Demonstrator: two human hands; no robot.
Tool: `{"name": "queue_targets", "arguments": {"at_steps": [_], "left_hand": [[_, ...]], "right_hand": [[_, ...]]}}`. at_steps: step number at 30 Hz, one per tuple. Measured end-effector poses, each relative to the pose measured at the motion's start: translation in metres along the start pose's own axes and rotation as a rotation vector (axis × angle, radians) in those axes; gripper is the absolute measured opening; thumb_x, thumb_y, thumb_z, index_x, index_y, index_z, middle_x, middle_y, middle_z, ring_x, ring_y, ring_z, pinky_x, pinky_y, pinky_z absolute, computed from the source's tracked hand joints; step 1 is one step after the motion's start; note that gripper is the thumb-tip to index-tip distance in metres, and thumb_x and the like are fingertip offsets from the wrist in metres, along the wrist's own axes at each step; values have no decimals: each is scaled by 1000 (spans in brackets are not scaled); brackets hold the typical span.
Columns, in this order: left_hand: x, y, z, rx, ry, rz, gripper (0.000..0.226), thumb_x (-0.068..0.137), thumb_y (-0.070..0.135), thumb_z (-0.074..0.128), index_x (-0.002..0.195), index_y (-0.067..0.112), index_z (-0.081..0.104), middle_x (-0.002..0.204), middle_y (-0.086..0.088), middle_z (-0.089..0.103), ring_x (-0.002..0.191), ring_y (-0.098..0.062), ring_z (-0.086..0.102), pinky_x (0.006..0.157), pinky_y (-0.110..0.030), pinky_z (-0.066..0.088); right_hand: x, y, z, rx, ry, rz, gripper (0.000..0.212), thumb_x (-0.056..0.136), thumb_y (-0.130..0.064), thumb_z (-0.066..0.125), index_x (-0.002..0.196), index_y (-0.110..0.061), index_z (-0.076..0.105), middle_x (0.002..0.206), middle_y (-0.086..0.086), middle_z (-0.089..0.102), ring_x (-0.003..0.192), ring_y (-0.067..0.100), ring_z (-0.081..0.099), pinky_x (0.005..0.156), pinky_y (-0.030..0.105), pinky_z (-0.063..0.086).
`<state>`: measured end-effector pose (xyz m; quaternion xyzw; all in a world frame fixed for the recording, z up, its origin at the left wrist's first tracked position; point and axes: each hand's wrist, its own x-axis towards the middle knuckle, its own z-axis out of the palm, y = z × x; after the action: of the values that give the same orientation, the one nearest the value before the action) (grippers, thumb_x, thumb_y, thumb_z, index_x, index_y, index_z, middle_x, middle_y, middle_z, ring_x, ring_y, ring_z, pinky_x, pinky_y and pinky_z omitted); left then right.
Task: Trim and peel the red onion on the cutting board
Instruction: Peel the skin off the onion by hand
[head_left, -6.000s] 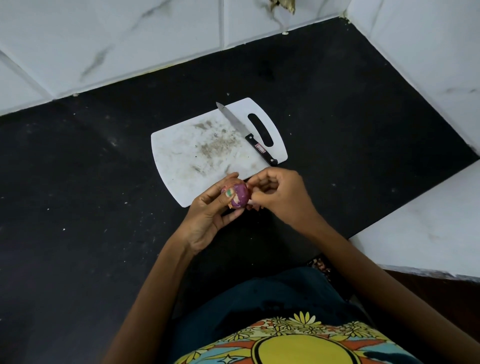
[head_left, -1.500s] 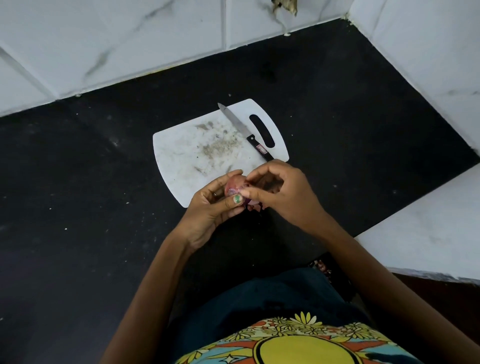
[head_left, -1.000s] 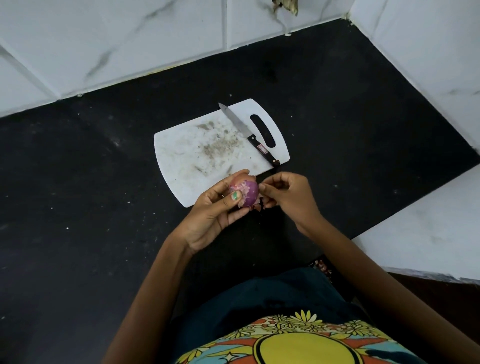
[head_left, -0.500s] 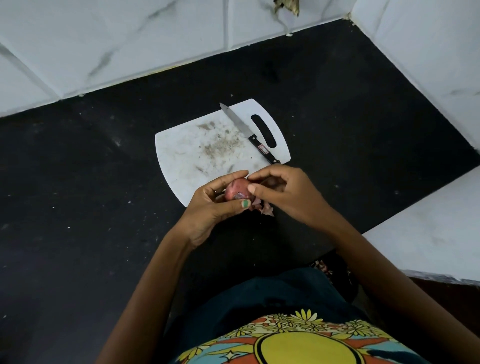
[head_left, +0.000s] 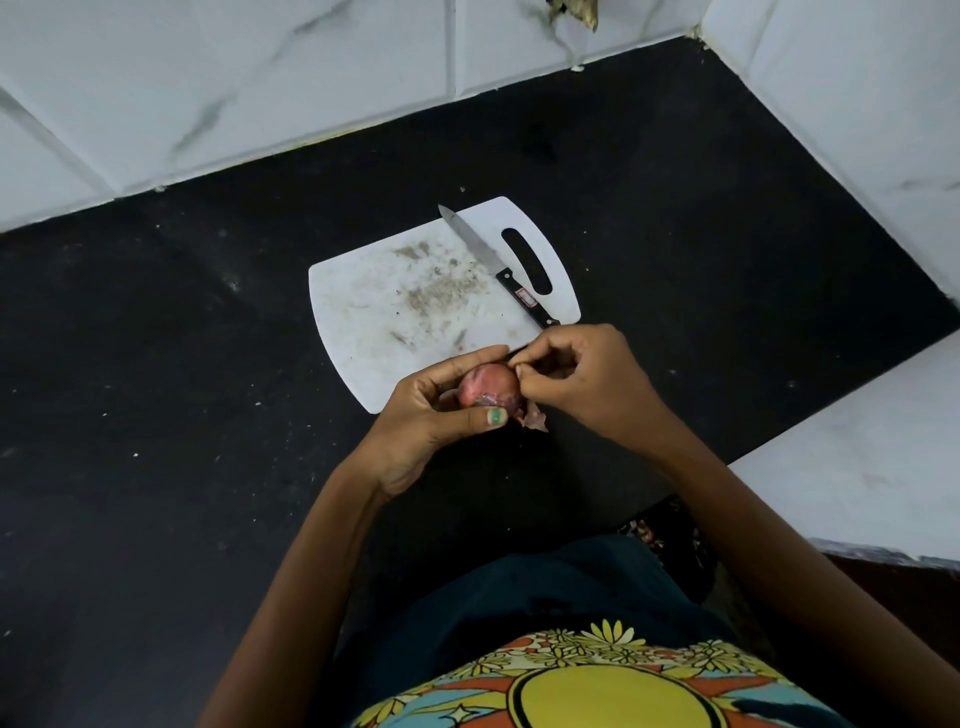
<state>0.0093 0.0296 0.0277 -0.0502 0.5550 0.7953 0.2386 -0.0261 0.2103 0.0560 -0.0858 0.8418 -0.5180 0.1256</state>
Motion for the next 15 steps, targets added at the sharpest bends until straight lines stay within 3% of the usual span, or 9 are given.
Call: {"name": "queue_targets", "arguments": {"at_steps": [6, 15], "left_hand": [[0, 0, -5, -8, 34, 4, 54, 64, -1, 71, 113, 21, 66, 99, 4, 73, 92, -12, 68, 75, -23, 55], [0, 0, -5, 45, 8, 2, 56, 61, 1, 75, 114, 20, 67, 106, 0, 72, 100, -16, 66, 84, -26, 55]], "right_hand": [[-8, -7, -2, 75, -134, 15, 27, 74, -14, 80, 99, -9, 72, 86, -5, 74, 79, 5, 71, 70, 15, 53], [-3, -7, -1, 1, -98, 19, 12, 72, -9, 79, 81, -8, 71, 72, 0, 71, 64, 8, 68, 63, 19, 55]]}}
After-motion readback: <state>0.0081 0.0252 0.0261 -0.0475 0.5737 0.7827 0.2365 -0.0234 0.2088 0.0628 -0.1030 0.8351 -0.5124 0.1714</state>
